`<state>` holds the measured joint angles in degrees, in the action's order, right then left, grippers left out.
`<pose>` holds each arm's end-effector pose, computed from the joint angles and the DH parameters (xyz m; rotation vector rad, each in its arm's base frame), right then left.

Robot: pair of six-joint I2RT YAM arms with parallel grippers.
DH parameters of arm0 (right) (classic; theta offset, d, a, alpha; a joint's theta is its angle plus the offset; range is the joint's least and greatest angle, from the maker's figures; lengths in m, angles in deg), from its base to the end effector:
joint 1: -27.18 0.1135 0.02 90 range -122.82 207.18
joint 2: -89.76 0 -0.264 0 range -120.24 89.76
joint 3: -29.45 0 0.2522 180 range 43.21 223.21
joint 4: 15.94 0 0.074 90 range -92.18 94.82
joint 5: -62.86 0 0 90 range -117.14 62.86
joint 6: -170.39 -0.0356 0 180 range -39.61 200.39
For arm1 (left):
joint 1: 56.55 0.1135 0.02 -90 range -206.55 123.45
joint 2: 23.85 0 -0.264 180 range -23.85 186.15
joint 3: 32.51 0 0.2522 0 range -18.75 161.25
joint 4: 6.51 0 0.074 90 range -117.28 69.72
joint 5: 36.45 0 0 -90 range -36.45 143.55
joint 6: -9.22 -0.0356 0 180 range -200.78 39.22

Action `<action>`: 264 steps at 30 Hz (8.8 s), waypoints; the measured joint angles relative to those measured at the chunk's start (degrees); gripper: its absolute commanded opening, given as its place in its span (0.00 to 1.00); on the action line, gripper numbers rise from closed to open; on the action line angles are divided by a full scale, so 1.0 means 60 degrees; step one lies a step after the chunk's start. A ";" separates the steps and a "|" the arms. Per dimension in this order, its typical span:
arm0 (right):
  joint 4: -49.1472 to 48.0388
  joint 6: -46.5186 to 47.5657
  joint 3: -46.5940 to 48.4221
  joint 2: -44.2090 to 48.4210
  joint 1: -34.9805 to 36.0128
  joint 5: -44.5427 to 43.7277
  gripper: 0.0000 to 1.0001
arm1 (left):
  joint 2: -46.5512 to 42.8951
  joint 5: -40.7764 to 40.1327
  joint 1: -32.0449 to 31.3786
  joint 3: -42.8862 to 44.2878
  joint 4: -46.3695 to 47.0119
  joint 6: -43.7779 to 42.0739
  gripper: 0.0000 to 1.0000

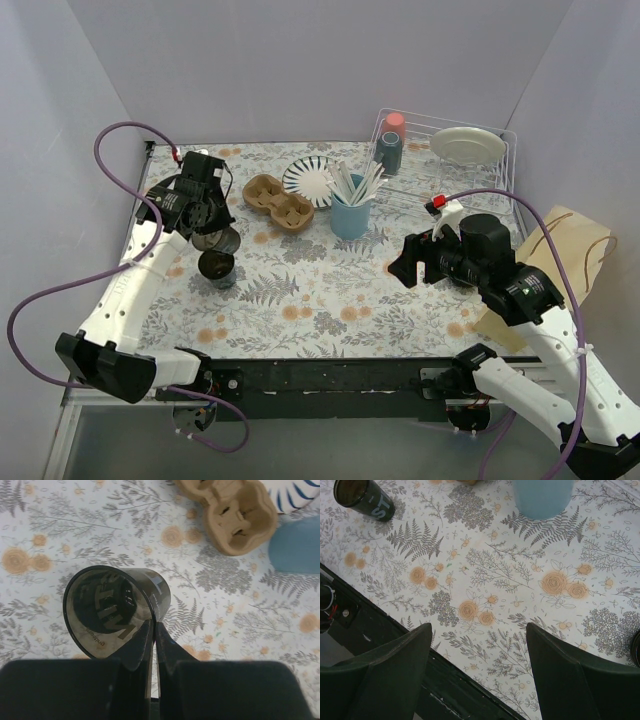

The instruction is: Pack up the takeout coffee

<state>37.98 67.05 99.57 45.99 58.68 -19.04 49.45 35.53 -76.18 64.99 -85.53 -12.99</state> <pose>0.1271 0.0838 0.3575 -0.4213 2.0641 0.6242 0.2263 -0.0690 0.3816 -1.1238 2.2096 -0.2586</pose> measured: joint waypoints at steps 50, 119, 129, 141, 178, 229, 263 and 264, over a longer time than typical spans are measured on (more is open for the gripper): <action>0.0051 0.0120 -0.0430 0.0976 0.0000 -0.0860 0.84 | 0.4761 -0.0608 -0.6543 0.0823 0.1978 0.3198 0.42; -0.1974 -0.0186 -0.1111 -0.5661 -0.3672 -0.5089 0.17 | -0.1526 0.1978 -0.4371 -0.4991 0.5129 0.0867 0.52; -0.1679 -0.0029 -0.1111 -0.5209 -0.3676 -0.4958 0.15 | -0.1636 0.1960 -0.4371 -0.4991 0.5129 0.0922 0.54; -0.0619 -0.0055 -0.0404 -0.4495 -0.3676 -0.3690 0.14 | -0.1767 0.1810 -0.4371 -0.4969 0.5089 0.1122 0.54; -0.1625 0.0372 -0.0772 -0.5442 -0.3632 -0.5096 0.14 | -0.2594 0.1898 -0.4371 -0.4554 0.4929 0.1690 0.56; -0.2157 0.0284 -0.1410 -0.5322 -0.3697 -0.5410 0.32 | -0.2728 0.1639 -0.4371 -0.4554 0.4703 0.1555 0.58; -0.2222 0.0295 -0.1410 -0.5235 -0.4379 -0.4554 0.15 | -0.2783 0.1585 -0.4371 -0.4554 0.4645 0.1446 0.58; -0.2218 0.0291 -0.1410 -0.5187 -0.4379 -0.4535 0.15 | -0.2783 0.1585 -0.4371 -0.4554 0.4645 0.1443 0.58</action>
<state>24.67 68.79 91.11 14.87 32.41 -46.25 32.75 45.04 -102.41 37.67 -57.66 -4.34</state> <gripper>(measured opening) 0.172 0.578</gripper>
